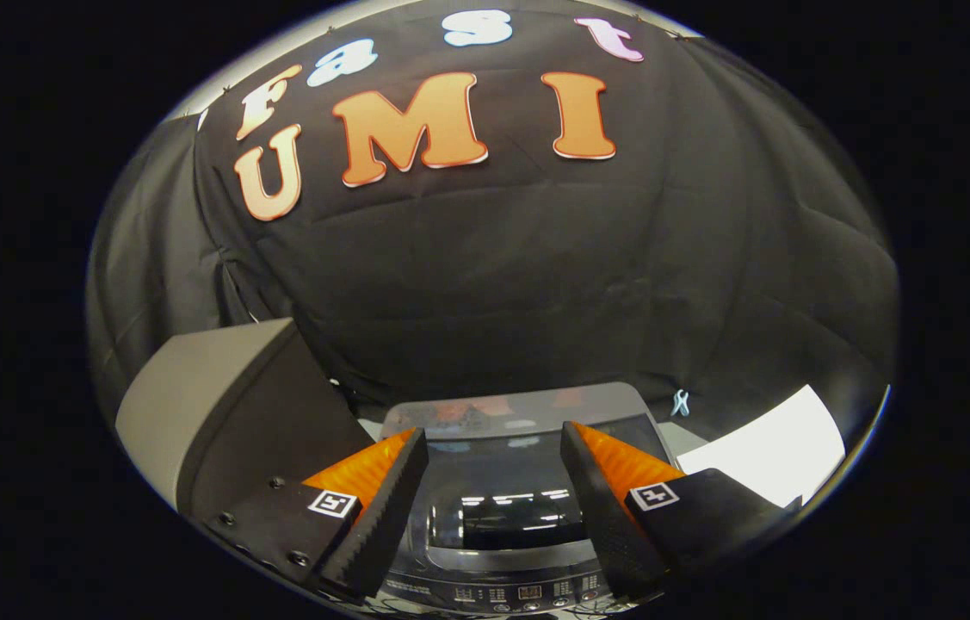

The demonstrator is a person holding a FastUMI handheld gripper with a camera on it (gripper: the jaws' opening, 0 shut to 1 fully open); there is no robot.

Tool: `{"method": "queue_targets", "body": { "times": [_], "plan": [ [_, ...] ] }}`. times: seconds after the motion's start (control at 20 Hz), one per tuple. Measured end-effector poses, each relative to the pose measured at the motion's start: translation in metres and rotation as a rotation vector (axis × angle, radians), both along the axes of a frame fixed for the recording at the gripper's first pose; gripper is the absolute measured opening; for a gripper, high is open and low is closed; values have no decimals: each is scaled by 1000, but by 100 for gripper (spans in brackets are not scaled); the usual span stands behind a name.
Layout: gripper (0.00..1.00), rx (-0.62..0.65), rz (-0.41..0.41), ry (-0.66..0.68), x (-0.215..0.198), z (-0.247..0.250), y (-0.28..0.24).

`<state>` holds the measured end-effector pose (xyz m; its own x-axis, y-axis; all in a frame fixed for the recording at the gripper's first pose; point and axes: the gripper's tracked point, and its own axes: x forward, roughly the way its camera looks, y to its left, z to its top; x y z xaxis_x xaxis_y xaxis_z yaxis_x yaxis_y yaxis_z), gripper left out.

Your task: Put the clothes into the washing machine and then close the washing machine lid.

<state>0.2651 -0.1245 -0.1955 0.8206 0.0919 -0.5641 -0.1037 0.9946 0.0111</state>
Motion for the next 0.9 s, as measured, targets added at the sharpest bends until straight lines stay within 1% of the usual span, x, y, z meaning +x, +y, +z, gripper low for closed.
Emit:
{"method": "queue_targets", "body": {
  "times": [0.15, 0.45, 0.65, 0.9],
  "plan": [
    [99, 30, 13, -84, 5, 40, 8],
    [99, 72, 55, -251, 0, 135, 11],
    [99, 104, 61, -335, -8, 191, 1],
    [99, 76, 52, -414, -25, 239, -30]
  ]
}}
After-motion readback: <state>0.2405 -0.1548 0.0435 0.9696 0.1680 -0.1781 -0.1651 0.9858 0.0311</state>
